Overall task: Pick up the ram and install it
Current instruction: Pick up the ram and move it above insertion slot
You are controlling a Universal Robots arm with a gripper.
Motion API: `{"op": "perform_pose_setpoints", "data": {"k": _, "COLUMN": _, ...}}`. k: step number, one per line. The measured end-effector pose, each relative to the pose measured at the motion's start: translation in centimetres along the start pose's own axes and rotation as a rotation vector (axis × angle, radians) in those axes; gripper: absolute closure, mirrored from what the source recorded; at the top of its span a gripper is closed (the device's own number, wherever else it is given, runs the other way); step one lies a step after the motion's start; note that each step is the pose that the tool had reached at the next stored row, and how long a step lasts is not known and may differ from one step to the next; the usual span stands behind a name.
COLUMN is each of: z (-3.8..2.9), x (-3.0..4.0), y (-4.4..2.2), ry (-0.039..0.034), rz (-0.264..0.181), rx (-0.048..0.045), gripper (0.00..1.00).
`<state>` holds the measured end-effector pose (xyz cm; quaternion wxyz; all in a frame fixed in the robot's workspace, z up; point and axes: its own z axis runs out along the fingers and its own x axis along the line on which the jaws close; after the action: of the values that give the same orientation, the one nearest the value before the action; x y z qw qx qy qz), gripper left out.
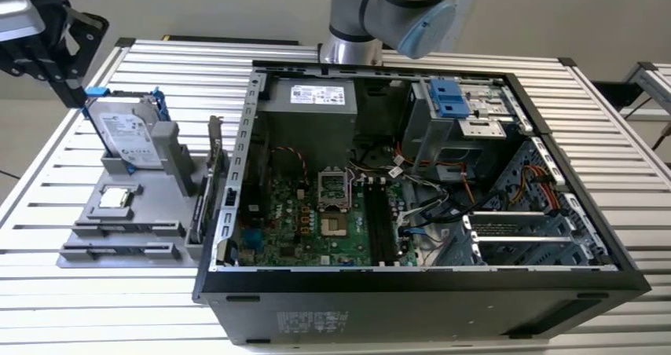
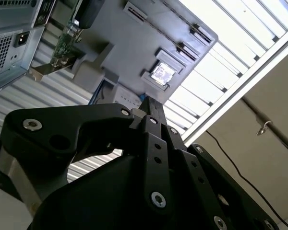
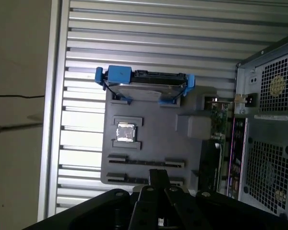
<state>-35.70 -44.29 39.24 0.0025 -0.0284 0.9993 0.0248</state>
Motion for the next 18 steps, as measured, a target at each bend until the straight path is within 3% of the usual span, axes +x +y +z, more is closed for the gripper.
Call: {"op": "perform_pose_setpoints", "data": {"k": 18, "z": -0.04, "x": 0.04, "y": -0.76, "ry": 0.0007, "rz": 0.000, "rx": -0.0001, "gripper": 1.00}}
